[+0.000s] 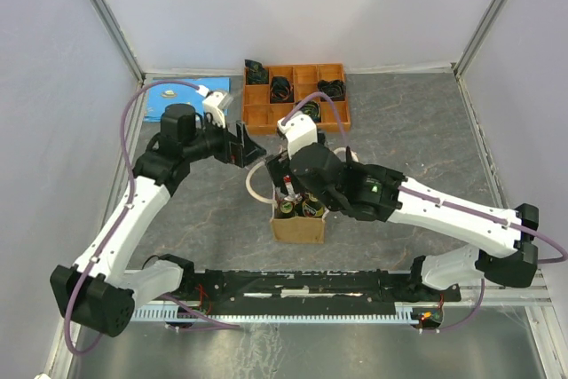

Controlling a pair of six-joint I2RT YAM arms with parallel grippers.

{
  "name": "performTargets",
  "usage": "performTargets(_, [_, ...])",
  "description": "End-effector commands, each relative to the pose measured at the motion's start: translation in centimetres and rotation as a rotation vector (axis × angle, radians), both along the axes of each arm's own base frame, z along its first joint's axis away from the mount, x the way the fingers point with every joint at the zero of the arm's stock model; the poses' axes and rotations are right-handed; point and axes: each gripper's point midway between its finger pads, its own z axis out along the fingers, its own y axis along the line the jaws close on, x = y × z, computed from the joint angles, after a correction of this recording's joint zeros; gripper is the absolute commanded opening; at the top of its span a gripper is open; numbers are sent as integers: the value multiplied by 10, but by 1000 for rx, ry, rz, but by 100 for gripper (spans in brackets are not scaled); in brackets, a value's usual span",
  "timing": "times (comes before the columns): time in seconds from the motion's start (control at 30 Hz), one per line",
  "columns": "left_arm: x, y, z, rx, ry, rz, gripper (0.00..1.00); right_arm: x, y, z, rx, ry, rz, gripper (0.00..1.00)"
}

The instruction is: Place the beverage into the canvas bag

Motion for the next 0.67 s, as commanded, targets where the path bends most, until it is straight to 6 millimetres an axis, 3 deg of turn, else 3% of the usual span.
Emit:
performTargets(0.0, [1, -5, 66, -54, -200, -32, 100, 18, -28, 25, -31, -61, -140, 92])
performTargets(0.1, [1, -2, 92, -79, -262, -6, 99, 24, -44, 25, -17, -37, -207, 99])
performTargets(0.23, [5, 16, 114, -57, -326, 90, 99, 32, -68, 25, -2, 18, -300, 99])
performTargets(0.43, [1, 30, 93, -25, -296, 149, 99, 31, -92, 22, -10, 50, -428, 99])
performTargets(0.63, [2, 32, 73, 4, -270, 150, 99, 28, -88, 10, -41, 69, -393, 99])
